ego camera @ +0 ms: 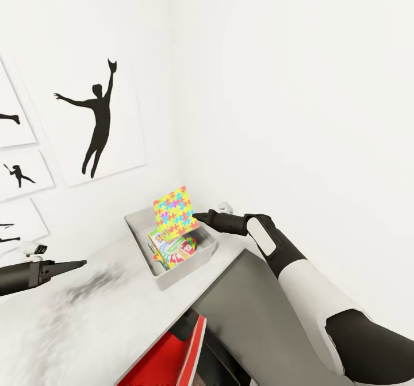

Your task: Put all the toys in the child's room - the three board games (two on the bed and one on the table), the two jigsaw puzzles on the table, and the tennis ball on the table - inside the toy box on the table in the child's room.

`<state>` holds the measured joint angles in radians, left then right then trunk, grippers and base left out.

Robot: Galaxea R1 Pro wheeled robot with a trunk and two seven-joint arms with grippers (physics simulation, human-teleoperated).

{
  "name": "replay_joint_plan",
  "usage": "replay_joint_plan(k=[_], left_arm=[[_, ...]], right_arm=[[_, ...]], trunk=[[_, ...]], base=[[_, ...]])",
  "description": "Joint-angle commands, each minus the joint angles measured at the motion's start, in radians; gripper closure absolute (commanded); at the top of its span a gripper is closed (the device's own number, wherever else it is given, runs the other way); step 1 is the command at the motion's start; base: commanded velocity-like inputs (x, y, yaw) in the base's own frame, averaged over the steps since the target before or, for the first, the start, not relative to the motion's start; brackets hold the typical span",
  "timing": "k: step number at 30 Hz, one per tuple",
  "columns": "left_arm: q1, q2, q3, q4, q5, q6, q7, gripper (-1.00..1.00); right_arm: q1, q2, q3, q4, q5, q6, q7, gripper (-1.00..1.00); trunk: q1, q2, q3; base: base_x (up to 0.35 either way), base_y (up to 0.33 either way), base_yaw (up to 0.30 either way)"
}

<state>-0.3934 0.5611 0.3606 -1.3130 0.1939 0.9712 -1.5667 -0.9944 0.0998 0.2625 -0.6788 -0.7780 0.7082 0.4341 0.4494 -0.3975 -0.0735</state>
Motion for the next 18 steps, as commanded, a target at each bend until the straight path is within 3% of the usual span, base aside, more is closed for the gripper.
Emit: replay_joint_plan(k=[1,8,18], left_arm=[[-0.001,0.0,0.0,0.0,-0.001,0.011,-0.004,-1.0],[-0.001,-0.001,0.0,0.0,-0.001,0.011,-0.004,-1.0],[-0.001,-0.001,-0.002,-0.001,0.0,0.011,-0.004,-1.0]], right_arm=[[-0.001,0.0,0.0,0.0,-0.001,0.004,0.002,1.0],[-0.01,0.0,0.0,0.001,-0.001,0.003,0.001,1.0],[-0.077,0.001,0.0,0.005,-0.001,0.002,-0.001,1.0]], trunk=[[0.001,-0.002,-0.004],[0.001,-0.002,-0.016],[0.001,-0.002,-0.032]], base=[[0.0,0.0,0.0],[0.0,0.0,0.0],[0.0,0.0,0.0]])
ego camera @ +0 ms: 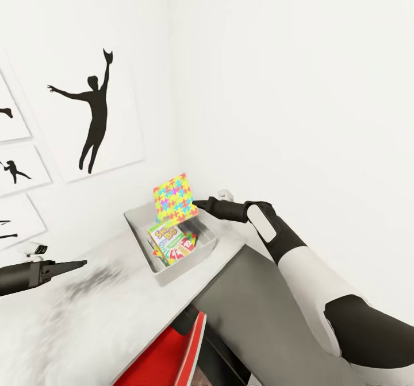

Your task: Put all the toys in the child's room - the three board games (two on the bed and one on the table), the two jigsaw puzzles on the table, and the tennis ball on the table - inside the toy box on the table in the child's room.

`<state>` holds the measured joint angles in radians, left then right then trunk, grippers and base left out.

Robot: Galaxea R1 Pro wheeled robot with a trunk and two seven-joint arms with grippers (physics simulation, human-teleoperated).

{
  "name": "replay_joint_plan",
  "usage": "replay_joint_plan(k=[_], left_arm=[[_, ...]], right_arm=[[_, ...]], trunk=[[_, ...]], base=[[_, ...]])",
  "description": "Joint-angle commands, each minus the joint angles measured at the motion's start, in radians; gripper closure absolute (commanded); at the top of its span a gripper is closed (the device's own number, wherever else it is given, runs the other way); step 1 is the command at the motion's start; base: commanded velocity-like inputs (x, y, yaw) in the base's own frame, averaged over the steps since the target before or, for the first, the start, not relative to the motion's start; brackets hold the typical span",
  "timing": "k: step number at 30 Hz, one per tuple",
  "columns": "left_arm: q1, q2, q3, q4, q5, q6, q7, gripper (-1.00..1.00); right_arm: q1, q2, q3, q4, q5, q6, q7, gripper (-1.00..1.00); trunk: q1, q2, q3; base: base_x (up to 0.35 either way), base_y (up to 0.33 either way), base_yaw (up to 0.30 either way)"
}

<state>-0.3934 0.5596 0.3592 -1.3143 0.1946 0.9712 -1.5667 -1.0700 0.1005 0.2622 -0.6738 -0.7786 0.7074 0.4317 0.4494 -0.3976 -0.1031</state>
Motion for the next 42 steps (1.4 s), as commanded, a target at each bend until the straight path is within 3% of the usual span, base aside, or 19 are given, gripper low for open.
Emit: replay_joint_plan(k=[1,17,24,30,39,42], left_arm=[[-0.001,0.0,0.0,0.0,-0.001,0.011,-0.004,-1.0],[-0.001,-0.001,-0.003,-0.007,0.002,0.011,-0.004,-1.0],[-0.001,-0.005,-0.01,-0.014,0.064,0.012,-0.004,-1.0],[-0.014,-0.007,-0.021,-0.084,0.153,0.052,-0.004,-1.0],[-0.073,-0.009,-0.04,-0.104,0.174,0.072,-0.004,-1.0],[-0.083,-0.024,-0.043,-0.105,0.174,0.072,-0.004,-1.0]], right_arm=[[-0.006,0.0,0.0,0.004,0.0,0.003,0.001,1.0],[-0.019,0.028,0.0,0.029,0.005,-0.001,0.001,1.0],[-0.019,0.045,0.0,0.029,0.009,0.0,0.001,1.0],[-0.019,0.049,0.0,0.028,0.01,0.0,0.001,1.0],[-0.019,0.049,0.0,0.028,0.009,-0.001,0.002,1.0],[-0.019,0.048,0.001,0.028,0.009,-0.001,0.002,1.0]], trunk=[[0.001,-0.002,-0.004],[0.001,-0.002,-0.03],[0.001,-0.002,-0.042],[0.001,-0.002,-0.052],[0.001,-0.002,-0.066],[0.001,-0.002,-0.071]], base=[[0.0,0.0,0.0],[0.0,0.0,0.0],[0.0,0.0,0.0],[0.0,0.0,0.0],[0.0,0.0,0.0],[0.0,0.0,0.0]])
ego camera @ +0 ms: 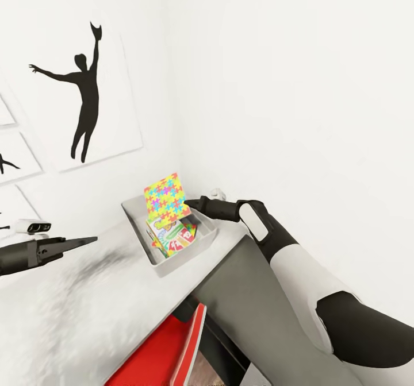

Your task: Put all the toys in the child's room - the three board games (two on the bed and one on the table), the two jigsaw puzzles on the table, and the tennis ball on the table - inside the toy box on the table in the child's room.

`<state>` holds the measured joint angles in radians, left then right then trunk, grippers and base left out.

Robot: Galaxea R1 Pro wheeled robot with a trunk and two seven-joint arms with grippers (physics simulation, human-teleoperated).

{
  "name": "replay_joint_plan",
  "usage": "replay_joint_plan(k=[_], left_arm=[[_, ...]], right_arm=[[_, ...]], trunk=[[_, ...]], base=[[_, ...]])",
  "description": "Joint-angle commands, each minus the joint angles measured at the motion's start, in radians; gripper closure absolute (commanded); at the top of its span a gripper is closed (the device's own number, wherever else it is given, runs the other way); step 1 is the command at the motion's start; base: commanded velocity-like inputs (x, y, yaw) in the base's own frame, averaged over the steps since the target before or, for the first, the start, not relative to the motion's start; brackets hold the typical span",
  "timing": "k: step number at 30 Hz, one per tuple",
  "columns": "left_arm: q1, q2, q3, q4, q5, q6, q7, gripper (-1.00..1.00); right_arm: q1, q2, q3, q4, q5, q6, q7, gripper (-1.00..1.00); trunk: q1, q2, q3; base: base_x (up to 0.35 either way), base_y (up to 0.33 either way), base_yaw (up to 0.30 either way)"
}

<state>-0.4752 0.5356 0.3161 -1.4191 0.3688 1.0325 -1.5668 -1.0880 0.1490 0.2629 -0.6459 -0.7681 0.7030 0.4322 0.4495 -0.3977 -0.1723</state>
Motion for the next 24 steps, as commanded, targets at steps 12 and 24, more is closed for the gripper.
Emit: replay_joint_plan(k=[12,24], left_arm=[[-0.079,-0.021,-0.049,-0.001,-0.001,0.01,-0.004,-1.0],[-0.086,-0.02,-0.054,-0.001,-0.001,0.009,-0.004,-1.0]], right_arm=[[-0.001,-0.007,0.001,0.0,-0.001,0.004,0.002,1.0],[-0.001,-0.007,0.001,-0.003,0.0,0.006,0.0,1.0]], trunk=[[0.001,-0.002,-0.022],[0.001,-0.002,-0.04]], base=[[0.0,0.0,0.0],[0.0,0.0,0.0]])
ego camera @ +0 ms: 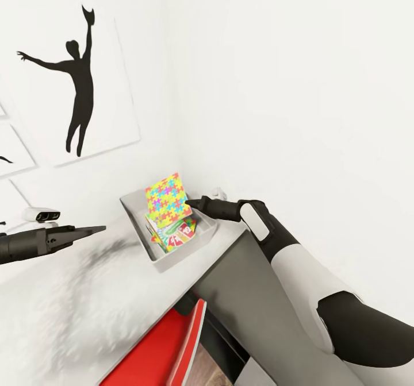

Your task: Put all the toys in the child's room - the three board games (two on the bed and one on the table), the two jigsaw puzzles on the table, and the tennis ball on the table - inside the toy box on the table in the child's room.

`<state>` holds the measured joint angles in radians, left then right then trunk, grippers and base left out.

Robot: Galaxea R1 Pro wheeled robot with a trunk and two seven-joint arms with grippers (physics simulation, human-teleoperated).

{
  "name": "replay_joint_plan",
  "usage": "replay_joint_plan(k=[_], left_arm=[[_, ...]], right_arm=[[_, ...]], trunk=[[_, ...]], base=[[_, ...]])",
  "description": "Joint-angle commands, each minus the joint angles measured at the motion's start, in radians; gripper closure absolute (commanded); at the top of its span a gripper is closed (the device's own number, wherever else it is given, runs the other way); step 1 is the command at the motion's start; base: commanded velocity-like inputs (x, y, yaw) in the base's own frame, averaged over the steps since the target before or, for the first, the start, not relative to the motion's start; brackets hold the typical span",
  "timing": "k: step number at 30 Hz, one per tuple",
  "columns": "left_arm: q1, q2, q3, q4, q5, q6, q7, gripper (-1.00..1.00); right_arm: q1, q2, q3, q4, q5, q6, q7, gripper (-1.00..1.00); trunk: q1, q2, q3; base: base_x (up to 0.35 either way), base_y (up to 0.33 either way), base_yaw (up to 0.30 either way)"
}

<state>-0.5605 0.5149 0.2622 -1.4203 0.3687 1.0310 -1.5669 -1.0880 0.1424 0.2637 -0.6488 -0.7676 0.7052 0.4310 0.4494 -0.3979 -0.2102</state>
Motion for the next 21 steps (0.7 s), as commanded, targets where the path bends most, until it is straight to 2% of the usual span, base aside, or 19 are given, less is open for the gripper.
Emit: replay_joint_plan(k=[1,11,21], left_arm=[[-0.001,0.0,0.0,0.0,-0.001,0.01,-0.004,-1.0],[0.0,-0.005,-0.003,0.0,-0.001,0.01,-0.004,-1.0],[0.0,-0.007,-0.004,0.0,-0.002,0.011,-0.004,-1.0]], right_arm=[[-0.001,0.0,0.0,0.0,-0.001,0.003,0.002,1.0],[-0.001,0.005,-0.004,-0.012,0.004,0.005,-0.006,1.0],[-0.002,-0.006,-0.004,-0.012,0.004,0.007,-0.016,1.0]], trunk=[[0.001,-0.002,-0.003],[0.001,-0.002,-0.004],[0.001,-0.002,-0.005]], base=[[0.0,0.0,0.0],[0.0,0.0,0.0],[0.0,0.0,0.0]])
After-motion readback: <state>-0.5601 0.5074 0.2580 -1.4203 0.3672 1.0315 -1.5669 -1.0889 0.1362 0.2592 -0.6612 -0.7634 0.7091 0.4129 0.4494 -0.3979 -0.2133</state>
